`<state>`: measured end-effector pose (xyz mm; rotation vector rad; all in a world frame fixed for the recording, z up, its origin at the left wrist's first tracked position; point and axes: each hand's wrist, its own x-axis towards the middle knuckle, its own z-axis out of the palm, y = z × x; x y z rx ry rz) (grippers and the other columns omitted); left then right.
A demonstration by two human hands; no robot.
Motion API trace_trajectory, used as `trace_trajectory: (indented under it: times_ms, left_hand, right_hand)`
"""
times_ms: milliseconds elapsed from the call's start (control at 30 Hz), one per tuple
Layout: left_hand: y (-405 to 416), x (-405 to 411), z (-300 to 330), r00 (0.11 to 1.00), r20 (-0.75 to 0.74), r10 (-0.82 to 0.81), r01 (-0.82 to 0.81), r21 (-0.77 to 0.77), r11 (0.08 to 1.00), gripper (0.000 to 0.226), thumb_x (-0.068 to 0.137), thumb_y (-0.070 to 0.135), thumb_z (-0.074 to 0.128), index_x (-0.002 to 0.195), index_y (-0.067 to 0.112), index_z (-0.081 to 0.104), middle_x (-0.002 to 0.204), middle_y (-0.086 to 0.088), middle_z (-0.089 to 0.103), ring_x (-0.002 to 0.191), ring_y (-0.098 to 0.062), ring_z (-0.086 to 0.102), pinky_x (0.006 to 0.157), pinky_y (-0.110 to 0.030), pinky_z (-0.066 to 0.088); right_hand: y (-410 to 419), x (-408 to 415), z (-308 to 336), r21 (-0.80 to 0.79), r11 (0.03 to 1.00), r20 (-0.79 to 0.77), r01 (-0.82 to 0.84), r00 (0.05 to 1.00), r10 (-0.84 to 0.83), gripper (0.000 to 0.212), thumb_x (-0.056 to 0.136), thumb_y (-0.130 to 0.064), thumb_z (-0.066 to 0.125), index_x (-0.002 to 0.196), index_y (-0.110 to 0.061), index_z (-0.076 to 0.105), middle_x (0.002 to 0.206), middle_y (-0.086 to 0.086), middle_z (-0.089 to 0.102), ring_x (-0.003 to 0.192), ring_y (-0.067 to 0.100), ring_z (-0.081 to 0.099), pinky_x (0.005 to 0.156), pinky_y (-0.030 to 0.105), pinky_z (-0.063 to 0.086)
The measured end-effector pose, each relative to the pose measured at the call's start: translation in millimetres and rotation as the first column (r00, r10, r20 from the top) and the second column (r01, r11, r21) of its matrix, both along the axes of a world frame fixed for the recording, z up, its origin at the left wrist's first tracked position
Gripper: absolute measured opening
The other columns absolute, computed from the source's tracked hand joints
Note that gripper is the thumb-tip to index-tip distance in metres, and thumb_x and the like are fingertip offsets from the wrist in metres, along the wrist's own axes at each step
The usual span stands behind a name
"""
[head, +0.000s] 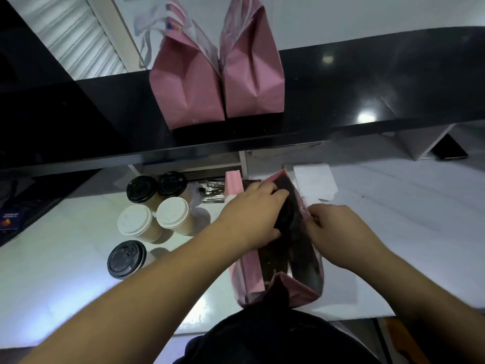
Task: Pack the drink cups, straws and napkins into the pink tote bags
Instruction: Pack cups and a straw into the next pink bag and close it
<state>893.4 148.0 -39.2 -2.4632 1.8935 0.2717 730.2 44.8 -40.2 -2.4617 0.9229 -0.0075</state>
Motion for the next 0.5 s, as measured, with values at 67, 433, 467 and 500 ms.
trace_trajectory:
  times_ms: [67,433,467,500]
  left_hand:
    - [-5.4,-1.8,-11.3,1.0,-0.002,-0.002,0.002,0.038,0.999,0.076,0.083,0.036,0.083,0.148,0.022,0.045,0.142,-0.004,0.051,0.132,-0.028,0.048,0.102,-0.049,0.054]
    - [-24.9,1.2,-51.0,0.996,-0.055,0.068,-0.054,0.219,0.974,0.071,0.091,0.032,0.077,0.151,0.017,0.043,0.141,-0.015,0.05,0.122,-0.036,0.053,0.102,-0.049,0.052]
    - [-25.7,1.2,-51.9,0.995,-0.06,0.082,-0.065,0.241,0.968,0.071,0.092,0.032,0.076,0.152,0.016,0.041,0.143,-0.015,0.049,0.123,-0.037,0.053,0.102,-0.05,0.051]
    - [-26.6,0.8,-52.4,0.994,-0.058,0.098,-0.08,0.258,0.963,0.072,0.092,0.032,0.075,0.152,0.016,0.04,0.144,-0.016,0.048,0.123,-0.037,0.053,0.102,-0.05,0.051]
  right_hand:
    - [-2.1,-0.1,1.0,-0.008,1.0,-0.009,-0.001,1.0,0.001,0.041,0.105,-0.034,0.041,0.065,-0.024,0.047,0.063,-0.003,0.055,0.059,0.016,0.054,0.049,0.032,0.033]
    - [-4.9,-2.7,-0.4,-0.019,1.0,0.0,-0.009,1.0,0.009,0.038,0.102,-0.03,0.043,0.066,-0.017,0.047,0.061,0.001,0.055,0.058,0.021,0.053,0.049,0.034,0.033]
    - [-5.0,-2.8,-0.4,-0.022,1.0,-0.001,-0.01,1.0,0.01,0.038,0.102,-0.03,0.043,0.066,-0.018,0.047,0.061,0.0,0.055,0.058,0.02,0.053,0.048,0.034,0.032]
    - [-5.0,-3.0,-0.7,-0.024,1.0,-0.003,-0.01,1.0,0.01,0.038,0.102,-0.031,0.043,0.066,-0.019,0.047,0.061,-0.001,0.055,0.058,0.019,0.053,0.048,0.034,0.032]
